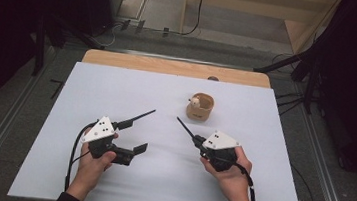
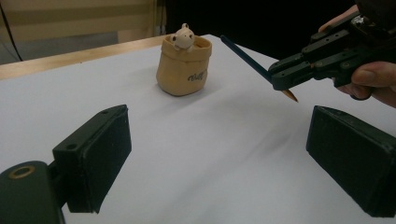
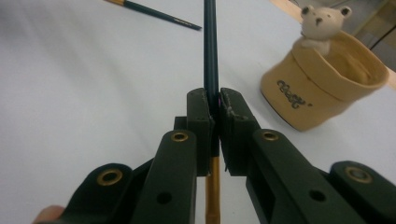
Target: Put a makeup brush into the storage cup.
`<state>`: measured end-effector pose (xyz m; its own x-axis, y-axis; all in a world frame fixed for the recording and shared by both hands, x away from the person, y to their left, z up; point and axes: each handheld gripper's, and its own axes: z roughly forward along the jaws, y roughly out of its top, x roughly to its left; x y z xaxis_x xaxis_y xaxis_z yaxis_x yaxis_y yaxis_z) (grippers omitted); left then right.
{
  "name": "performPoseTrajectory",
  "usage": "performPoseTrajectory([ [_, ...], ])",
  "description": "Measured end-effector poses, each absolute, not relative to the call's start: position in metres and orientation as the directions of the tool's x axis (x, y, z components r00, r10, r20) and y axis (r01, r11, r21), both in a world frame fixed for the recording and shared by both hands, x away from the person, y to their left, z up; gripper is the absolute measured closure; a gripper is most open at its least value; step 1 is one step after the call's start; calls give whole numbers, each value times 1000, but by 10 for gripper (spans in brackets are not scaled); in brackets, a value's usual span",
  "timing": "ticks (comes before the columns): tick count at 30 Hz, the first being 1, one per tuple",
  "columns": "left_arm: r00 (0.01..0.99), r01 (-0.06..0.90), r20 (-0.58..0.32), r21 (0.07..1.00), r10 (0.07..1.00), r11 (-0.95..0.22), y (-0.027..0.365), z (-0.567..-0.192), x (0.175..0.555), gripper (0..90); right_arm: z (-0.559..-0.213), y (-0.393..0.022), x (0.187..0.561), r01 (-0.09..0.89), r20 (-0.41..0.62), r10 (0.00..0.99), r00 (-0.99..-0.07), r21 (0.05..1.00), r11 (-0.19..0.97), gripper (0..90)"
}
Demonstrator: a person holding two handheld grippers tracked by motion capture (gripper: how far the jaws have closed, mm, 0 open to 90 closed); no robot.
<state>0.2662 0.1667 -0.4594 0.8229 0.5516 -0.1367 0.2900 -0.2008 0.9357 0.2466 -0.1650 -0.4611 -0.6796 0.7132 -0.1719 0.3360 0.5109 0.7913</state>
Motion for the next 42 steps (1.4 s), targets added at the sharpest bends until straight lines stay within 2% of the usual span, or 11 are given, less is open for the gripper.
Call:
performPoseTrajectory([
  [4, 824, 290, -138, 936, 549, -200, 163, -459, 265, 139, -460, -160, 244, 309, -186, 696, -693, 796, 520, 848],
  [15, 850, 284, -144, 935, 506, -210, 157, -460, 264, 188, -456, -145, 237, 240, -201, 635, -746, 808, 538, 848],
  [22, 851, 314, -190, 932, 490, -183, 157, -459, 264, 207, -458, -133, 232, 189, -227, 575, -786, 797, 574, 848],
  [25, 866, 334, -210, 918, 454, -212, 153, -459, 264, 220, -460, -130, 232, 186, -232, 568, -790, 792, 582, 848],
  [29, 863, 360, -232, 906, 449, -224, 148, -459, 266, 331, -463, -126, 230, 160, -234, 532, -814, 790, 592, 848],
  [36, 860, 415, -287, 874, 421, -252, 145, -463, 270, 421, -465, -120, 227, 121, -258, 493, -831, 780, 614, 848],
  [40, 861, 443, -324, 857, 392, -264, 145, -464, 274, 434, -466, -119, 226, 113, -261, 481, -837, 778, 618, 848],
  [42, 860, 449, -326, 849, 393, -277, 146, -463, 274, 509, -466, -117, 225, 94, -273, 461, -844, 772, 628, 848],
])
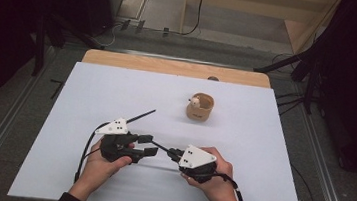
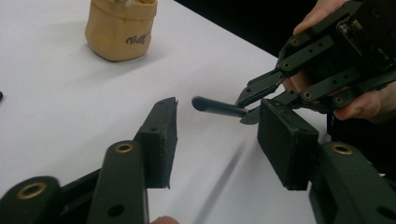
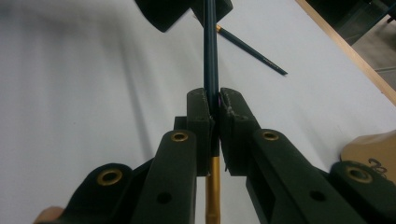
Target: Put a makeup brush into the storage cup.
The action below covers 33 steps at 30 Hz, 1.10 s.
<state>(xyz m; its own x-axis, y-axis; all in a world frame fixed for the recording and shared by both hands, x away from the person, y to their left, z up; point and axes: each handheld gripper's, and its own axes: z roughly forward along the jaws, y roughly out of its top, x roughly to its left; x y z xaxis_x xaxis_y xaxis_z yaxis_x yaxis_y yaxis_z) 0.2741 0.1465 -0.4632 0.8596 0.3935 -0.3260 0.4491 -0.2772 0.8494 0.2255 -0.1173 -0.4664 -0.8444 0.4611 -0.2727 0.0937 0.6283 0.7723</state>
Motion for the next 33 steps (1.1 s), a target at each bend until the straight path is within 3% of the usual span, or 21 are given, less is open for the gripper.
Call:
performPoseTrajectory([
  [20, 835, 529, -427, 797, 346, -293, 150, -462, 279, 718, -470, -113, 223, 28, -324, 406, -854, 752, 659, 848],
  [25, 835, 535, -448, 797, 318, -281, 149, -460, 278, 855, -472, -113, 223, 16, -343, 405, -848, 746, 666, 842],
  [27, 839, 524, -430, 805, 334, -279, 149, -459, 277, 857, -473, -114, 225, 68, -287, 450, -846, 779, 624, 766],
  [33, 834, 488, -376, 844, 405, -221, 155, -456, 274, 858, -468, -117, 226, 121, -211, 522, -827, 839, 531, 669],
])
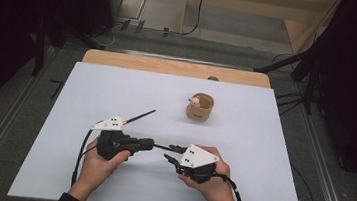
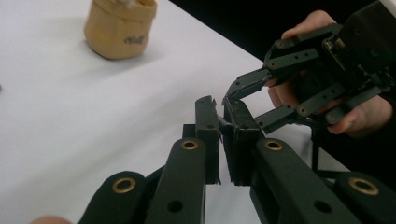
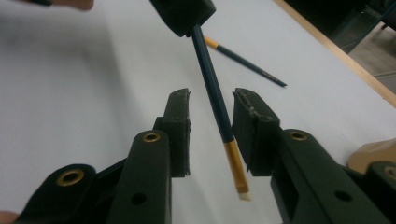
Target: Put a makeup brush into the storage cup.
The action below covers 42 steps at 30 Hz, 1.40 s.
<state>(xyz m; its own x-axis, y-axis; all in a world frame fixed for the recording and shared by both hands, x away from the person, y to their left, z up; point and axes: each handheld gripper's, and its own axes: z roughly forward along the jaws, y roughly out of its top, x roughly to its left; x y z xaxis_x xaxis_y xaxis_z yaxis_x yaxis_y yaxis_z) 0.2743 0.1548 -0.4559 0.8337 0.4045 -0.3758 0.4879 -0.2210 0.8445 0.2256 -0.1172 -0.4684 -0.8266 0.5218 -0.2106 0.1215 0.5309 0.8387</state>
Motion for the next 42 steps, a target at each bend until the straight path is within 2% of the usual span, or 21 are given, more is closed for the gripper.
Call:
performPoseTrajectory([
  [5, 830, 463, -347, 865, 438, -193, 153, -456, 271, 858, -468, -116, 226, 164, -203, 591, -781, 846, 507, 668],
  [9, 831, 437, -320, 881, 455, -180, 151, -456, 267, 858, -469, -116, 227, 222, -125, 653, -747, 879, 422, 611],
  [20, 826, 372, -250, 915, 506, -155, 145, -461, 260, 858, -471, -115, 227, 316, 6, 710, -705, 898, 305, 614],
  [27, 812, 347, -233, 930, 535, -121, 146, -462, 256, 858, -471, -118, 226, 390, 126, 759, -638, 903, 179, 621],
  [36, 790, 282, -206, 958, 578, -44, 153, -458, 251, 858, -472, -119, 223, 450, 249, 784, -569, 892, 44, 601],
  [39, 789, 267, -197, 963, 582, -36, 152, -457, 250, 858, -471, -116, 225, 468, 331, 769, -547, 883, -48, 579],
  [40, 788, 264, -197, 964, 584, -32, 152, -457, 249, 858, -471, -116, 225, 468, 331, 769, -547, 883, -48, 579],
  [41, 788, 262, -199, 965, 582, -25, 151, -457, 249, 858, -471, -115, 226, 511, 393, 755, -525, 855, -89, 602],
  [42, 789, 256, -195, 966, 582, -23, 151, -457, 249, 858, -471, -115, 226, 511, 393, 755, -525, 855, -89, 602],
])
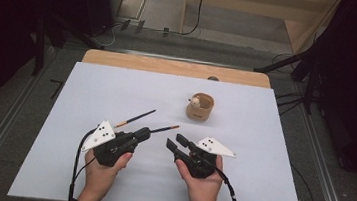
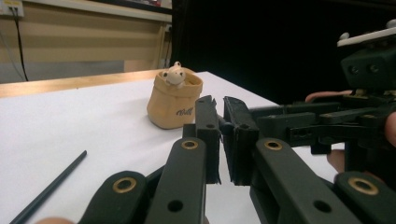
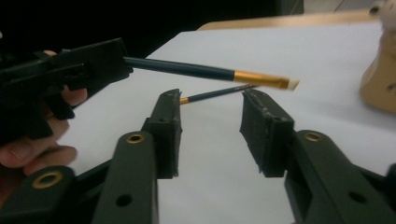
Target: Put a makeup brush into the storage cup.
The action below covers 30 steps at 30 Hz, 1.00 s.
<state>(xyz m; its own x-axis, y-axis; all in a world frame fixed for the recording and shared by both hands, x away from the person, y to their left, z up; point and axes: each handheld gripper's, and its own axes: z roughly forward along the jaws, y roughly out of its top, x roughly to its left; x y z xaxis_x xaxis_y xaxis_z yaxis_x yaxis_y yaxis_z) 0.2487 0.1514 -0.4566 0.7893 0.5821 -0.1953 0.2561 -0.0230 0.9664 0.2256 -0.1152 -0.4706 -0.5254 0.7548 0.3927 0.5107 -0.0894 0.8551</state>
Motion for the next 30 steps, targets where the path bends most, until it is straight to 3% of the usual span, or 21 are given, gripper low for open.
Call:
performPoseTrajectory([
  [5, 786, 225, -178, 974, 592, -7, 151, -459, 248, 859, -472, -111, 227, 535, 464, 747, -475, 827, -173, 541],
  [6, 787, 222, -177, 975, 592, -4, 151, -459, 247, 859, -472, -110, 228, 540, 497, 737, -458, 814, -213, 495],
  [30, 796, 160, -139, 987, 590, 16, 146, -467, 243, 859, -475, -108, 248, 625, 776, 567, -277, 594, -507, 404],
])
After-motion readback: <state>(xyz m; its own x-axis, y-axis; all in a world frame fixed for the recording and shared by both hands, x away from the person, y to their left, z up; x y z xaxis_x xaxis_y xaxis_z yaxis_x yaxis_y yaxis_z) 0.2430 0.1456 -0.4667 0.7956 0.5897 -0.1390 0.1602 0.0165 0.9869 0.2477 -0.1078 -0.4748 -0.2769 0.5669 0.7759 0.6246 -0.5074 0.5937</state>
